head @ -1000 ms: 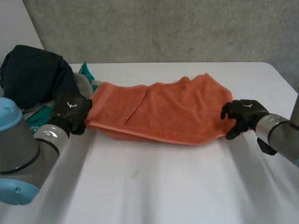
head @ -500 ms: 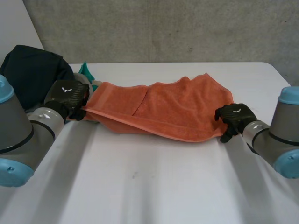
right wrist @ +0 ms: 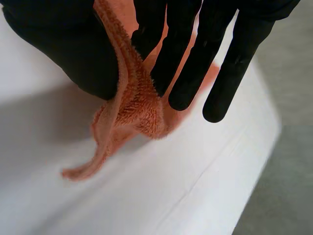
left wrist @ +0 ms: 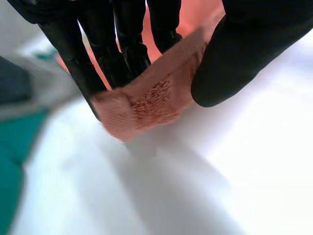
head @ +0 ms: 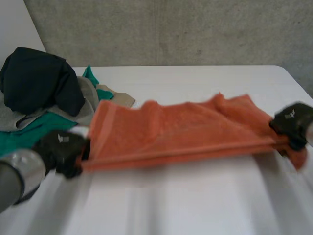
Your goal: Fold the laundry.
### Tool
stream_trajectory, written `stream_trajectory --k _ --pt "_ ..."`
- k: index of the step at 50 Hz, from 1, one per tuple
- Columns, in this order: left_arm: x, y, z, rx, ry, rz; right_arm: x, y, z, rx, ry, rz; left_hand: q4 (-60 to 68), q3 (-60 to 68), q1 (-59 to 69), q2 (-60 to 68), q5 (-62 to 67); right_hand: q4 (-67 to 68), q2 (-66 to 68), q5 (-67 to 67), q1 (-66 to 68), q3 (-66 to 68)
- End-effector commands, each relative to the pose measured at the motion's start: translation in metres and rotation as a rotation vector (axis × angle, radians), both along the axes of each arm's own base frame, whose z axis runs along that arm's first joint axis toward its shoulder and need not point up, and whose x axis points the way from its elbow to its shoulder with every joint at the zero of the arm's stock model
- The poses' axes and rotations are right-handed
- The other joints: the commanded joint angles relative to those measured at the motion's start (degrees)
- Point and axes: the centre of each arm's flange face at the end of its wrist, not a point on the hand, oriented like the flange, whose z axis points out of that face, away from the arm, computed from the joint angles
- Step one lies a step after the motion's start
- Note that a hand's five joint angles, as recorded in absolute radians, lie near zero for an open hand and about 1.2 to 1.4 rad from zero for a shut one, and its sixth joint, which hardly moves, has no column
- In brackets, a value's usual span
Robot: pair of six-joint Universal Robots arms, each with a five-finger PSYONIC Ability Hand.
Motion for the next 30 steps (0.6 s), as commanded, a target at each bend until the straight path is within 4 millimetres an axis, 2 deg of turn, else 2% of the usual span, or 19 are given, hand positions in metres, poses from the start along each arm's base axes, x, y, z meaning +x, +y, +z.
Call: stream_trajectory --k 1,4,8,9,12,13,15,16,19,20,23,24,28,30 --pt "0.012 0.032 -0.020 0.169 -0.199 -0.135 -0.016 0.023 -0.022 0.228 0.157 0.077 11.32 11.93 14.18 11.51 13.50 11.57 12.71 13.40 15.55 12.26" --pt "0.008 0.018 -0.027 0.123 -0.208 -0.146 -0.015 0.016 -0.029 0.233 0.159 0.072 11.32 11.93 14.18 11.51 13.50 11.57 12.71 13.40 15.55 12.26" --pt "-0.007 -0.018 -0.032 0.009 -0.199 -0.152 -0.006 0.000 -0.037 0.212 0.138 0.062 11.32 11.93 14.18 11.51 13.50 11.57 12.71 13.40 15.55 12.26" --pt "-0.014 -0.038 -0.030 -0.056 -0.196 -0.145 -0.003 -0.011 -0.038 0.180 0.133 0.056 11.32 11.93 14.18 11.51 13.50 11.57 12.71 13.40 15.55 12.26" --pt "-0.025 -0.070 -0.018 -0.181 -0.190 -0.119 0.002 -0.034 -0.031 0.091 0.127 0.041 11.32 11.93 14.18 11.51 13.50 11.57 12.71 13.40 15.55 12.26" --pt "-0.033 -0.094 -0.004 -0.286 -0.187 -0.092 0.005 -0.053 -0.021 0.009 0.128 0.023 11.32 11.93 14.18 11.51 13.50 11.57 12.71 13.40 15.55 12.26" --pt "-0.039 -0.117 0.016 -0.402 -0.176 -0.055 0.006 -0.074 -0.002 -0.105 0.126 -0.008 11.32 11.93 14.18 11.51 13.50 11.57 12.71 13.40 15.55 12.26" --pt "-0.043 -0.138 0.040 -0.523 -0.159 -0.013 0.010 -0.093 0.023 -0.244 0.106 -0.035 11.32 11.93 14.18 11.51 13.50 11.57 12.71 13.40 15.55 12.26" --pt "-0.047 -0.163 0.083 -0.714 -0.099 0.048 0.014 -0.119 0.069 -0.490 0.019 -0.073 11.32 11.93 14.18 11.51 13.50 11.57 12.71 13.40 15.55 12.26" --pt "-0.051 -0.172 0.111 -0.835 -0.041 0.070 0.017 -0.130 0.101 -0.652 -0.058 -0.087 11.32 11.93 14.18 11.51 13.50 11.57 12.71 13.40 15.55 12.26" --pt "-0.054 -0.179 0.150 -1.006 0.060 0.093 0.018 -0.138 0.134 -0.842 -0.179 -0.087 11.32 11.93 14.18 11.51 13.50 11.57 12.71 13.40 15.55 12.26" --pt "-0.056 -0.181 0.170 -1.102 0.131 0.102 0.020 -0.139 0.153 -0.960 -0.249 -0.067 11.32 11.93 14.18 11.51 13.50 11.57 12.71 13.40 15.55 12.26" --pt "-0.056 -0.180 0.192 -1.205 0.239 0.105 0.023 -0.137 0.176 -1.146 -0.331 0.003 11.32 11.93 14.18 11.51 13.50 11.57 12.71 13.40 15.55 12.26" --pt "-0.056 -0.180 0.190 -1.193 0.248 0.102 0.024 -0.136 0.173 -1.150 -0.331 0.023 11.32 11.93 14.18 11.51 13.50 11.57 12.71 13.40 15.55 12.26"
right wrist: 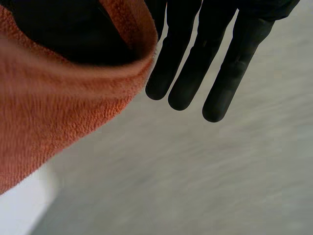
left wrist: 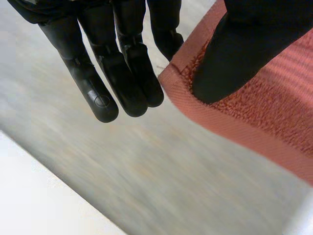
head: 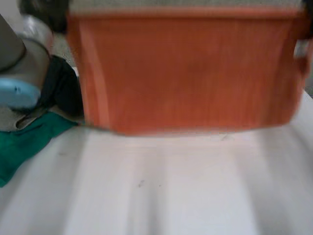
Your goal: Fold the laundry.
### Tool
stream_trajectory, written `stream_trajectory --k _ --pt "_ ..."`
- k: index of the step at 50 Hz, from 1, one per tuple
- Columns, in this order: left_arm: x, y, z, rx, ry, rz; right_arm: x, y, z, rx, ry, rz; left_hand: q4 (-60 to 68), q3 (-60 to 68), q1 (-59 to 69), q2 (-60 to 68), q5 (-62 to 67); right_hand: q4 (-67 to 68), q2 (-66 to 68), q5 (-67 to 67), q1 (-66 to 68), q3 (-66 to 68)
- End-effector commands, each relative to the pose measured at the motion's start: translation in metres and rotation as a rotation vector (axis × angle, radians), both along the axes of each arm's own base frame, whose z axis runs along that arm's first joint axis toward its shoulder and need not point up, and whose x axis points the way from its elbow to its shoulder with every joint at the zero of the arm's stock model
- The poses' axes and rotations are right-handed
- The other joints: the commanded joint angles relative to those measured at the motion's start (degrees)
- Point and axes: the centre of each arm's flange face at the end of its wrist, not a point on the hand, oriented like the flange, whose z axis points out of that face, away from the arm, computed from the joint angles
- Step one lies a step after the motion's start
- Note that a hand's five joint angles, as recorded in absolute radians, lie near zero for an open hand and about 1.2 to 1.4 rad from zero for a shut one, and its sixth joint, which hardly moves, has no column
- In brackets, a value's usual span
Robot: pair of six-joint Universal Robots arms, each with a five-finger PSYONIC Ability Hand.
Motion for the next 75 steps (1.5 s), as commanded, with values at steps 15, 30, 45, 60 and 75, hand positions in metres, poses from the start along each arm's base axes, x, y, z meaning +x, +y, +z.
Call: stream_trajectory --k 15,30,45,60,75 --pt "0.019 0.001 -0.085 0.210 0.050 -0.001 0.012 0.000 -0.078 0.171 -0.013 0.208 11.11 11.76 14.18 11.39 12.66 11.48 12.71 10.62 15.55 12.24" --pt "0.015 0.029 -0.202 0.484 -0.033 -0.021 -0.003 0.002 -0.221 0.607 -0.127 0.209 11.11 11.76 14.18 11.39 12.66 -18.59 -17.36 -19.45 -14.52 -17.83" --pt "0.026 0.044 -0.194 0.547 -0.022 -0.025 -0.039 -0.003 -0.237 0.793 -0.298 0.044 11.11 11.76 14.18 11.39 12.66 11.48 12.71 10.62 15.55 12.24" --pt "0.051 0.133 -0.204 0.913 -0.185 -0.002 -0.081 0.071 -0.192 1.084 -0.025 -0.023 11.11 11.76 14.18 11.39 12.66 11.48 12.71 10.62 15.55 12.24" --pt "0.050 0.177 -0.186 1.005 -0.478 -0.072 -0.092 0.102 -0.192 1.051 0.274 -0.029 11.11 11.76 14.18 11.39 12.66 11.48 12.71 10.62 15.55 12.24"
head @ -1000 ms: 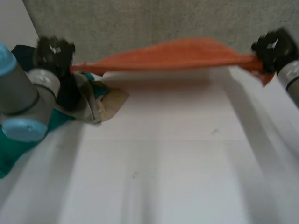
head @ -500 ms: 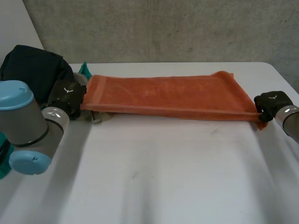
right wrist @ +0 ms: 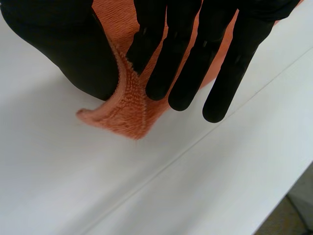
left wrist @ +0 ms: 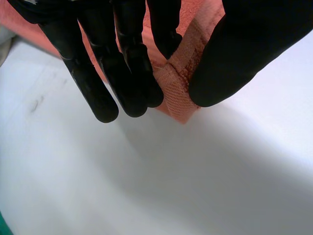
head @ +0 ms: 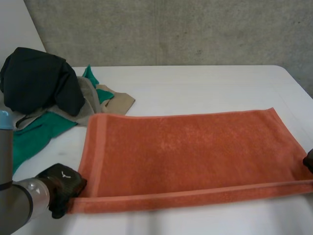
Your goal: Fold the laundry.
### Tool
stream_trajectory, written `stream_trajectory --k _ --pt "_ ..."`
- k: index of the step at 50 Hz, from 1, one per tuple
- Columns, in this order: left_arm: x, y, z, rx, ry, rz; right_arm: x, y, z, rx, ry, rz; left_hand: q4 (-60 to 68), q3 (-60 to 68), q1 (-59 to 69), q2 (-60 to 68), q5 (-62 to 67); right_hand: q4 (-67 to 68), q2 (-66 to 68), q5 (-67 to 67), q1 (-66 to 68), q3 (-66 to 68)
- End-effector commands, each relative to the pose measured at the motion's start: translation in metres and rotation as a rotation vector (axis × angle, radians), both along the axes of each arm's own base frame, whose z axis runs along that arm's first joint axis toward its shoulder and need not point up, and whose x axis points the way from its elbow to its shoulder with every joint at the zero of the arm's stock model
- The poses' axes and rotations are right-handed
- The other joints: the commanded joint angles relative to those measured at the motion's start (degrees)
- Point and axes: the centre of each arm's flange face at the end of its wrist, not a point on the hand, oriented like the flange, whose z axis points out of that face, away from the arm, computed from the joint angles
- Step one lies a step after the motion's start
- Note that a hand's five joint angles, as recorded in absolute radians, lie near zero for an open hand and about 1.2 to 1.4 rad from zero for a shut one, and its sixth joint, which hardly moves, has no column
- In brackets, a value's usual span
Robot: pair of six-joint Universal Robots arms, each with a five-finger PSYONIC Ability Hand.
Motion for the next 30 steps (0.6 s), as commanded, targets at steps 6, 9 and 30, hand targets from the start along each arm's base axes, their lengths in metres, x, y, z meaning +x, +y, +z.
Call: stream_trajectory --k 6,9,30 --pt "-0.043 -0.080 0.013 -0.366 0.072 -0.041 0.026 -0.061 -0.014 -0.372 -0.015 0.058 11.08 11.75 14.18 11.37 11.86 11.46 12.46 14.22 15.33 12.13" --pt "-0.053 -0.112 0.010 -0.452 0.079 -0.012 0.034 -0.084 -0.015 -0.477 -0.047 0.052 11.08 11.75 14.18 11.37 11.86 11.46 12.46 14.22 15.33 12.13" --pt "-0.101 -0.208 -0.022 -0.637 0.045 -0.013 0.089 -0.165 -0.062 -0.796 -0.145 0.147 11.08 11.75 14.18 11.37 11.86 11.46 12.46 14.22 15.33 12.13"
